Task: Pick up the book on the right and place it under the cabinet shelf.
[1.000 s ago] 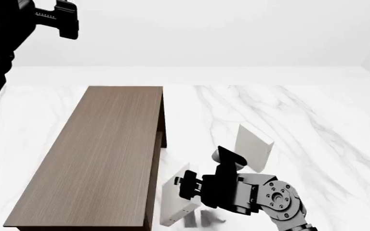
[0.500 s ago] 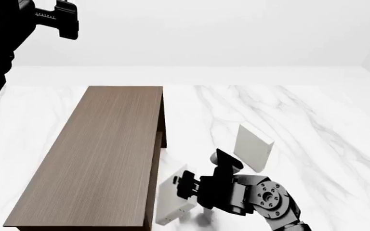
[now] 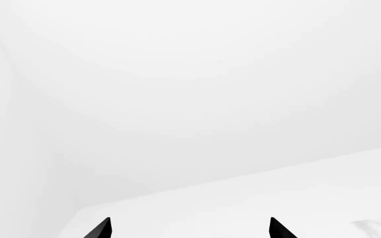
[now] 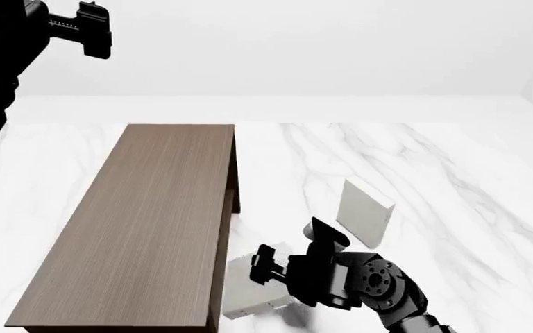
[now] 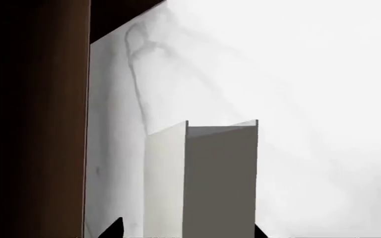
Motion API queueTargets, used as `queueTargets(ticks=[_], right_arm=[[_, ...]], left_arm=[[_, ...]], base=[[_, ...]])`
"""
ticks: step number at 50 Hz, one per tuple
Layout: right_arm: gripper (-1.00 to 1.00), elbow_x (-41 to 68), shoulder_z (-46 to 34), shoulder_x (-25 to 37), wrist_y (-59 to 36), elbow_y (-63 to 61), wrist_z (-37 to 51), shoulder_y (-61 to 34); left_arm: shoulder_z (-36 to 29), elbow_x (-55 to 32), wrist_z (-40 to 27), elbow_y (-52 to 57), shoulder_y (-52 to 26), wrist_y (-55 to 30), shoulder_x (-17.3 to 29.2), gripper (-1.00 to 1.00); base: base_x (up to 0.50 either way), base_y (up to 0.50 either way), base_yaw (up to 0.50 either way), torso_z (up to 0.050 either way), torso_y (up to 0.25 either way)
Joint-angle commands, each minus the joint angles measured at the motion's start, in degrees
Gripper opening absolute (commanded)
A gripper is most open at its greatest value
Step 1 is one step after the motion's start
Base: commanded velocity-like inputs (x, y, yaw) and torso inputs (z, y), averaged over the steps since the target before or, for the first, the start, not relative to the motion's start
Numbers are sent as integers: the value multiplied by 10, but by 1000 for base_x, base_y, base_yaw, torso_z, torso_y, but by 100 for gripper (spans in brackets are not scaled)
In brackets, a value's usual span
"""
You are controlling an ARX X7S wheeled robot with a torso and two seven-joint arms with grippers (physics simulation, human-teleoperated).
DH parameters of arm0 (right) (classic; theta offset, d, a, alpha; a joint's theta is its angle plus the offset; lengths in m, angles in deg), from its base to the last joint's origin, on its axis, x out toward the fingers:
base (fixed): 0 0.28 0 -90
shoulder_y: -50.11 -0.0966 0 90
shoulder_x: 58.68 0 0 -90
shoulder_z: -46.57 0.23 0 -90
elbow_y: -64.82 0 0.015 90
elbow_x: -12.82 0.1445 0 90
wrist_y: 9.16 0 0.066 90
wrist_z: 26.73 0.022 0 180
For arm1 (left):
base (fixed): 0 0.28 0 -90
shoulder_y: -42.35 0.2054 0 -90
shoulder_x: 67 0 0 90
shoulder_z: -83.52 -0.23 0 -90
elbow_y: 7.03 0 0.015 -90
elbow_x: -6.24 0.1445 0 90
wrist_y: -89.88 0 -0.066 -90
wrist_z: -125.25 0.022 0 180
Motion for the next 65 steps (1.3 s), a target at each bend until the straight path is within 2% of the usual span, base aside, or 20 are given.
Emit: queueTargets(ticks=[1, 15, 30, 43, 50, 65], right_arm=[[100, 4, -1, 2, -3, -4, 3, -2], [100, 25, 5, 44, -42, -80, 64, 10], [100, 83, 14, 110, -131, -241, 155, 21], [100, 140, 6, 201, -238, -384, 218, -1], [100, 139, -19, 262, -292, -455, 193, -23], [100, 43, -104, 357, -310, -614, 17, -73]], left_arm=[[2, -2, 0, 3, 2, 0, 2, 100], [4, -4, -1, 4, 6, 2, 2, 100], [0, -6, 0, 2, 3, 4, -1, 100], [-3, -6, 1, 4, 1, 4, -2, 100], [-6, -6, 1, 7, 2, 3, -3, 100], [-11, -6, 2, 7, 3, 5, -4, 100]], base=[[0, 0, 0, 0, 0], [0, 0, 0, 0, 0], [0, 0, 0, 0, 0], [0, 0, 0, 0, 0], [0, 0, 0, 0, 0], [0, 0, 0, 0, 0]])
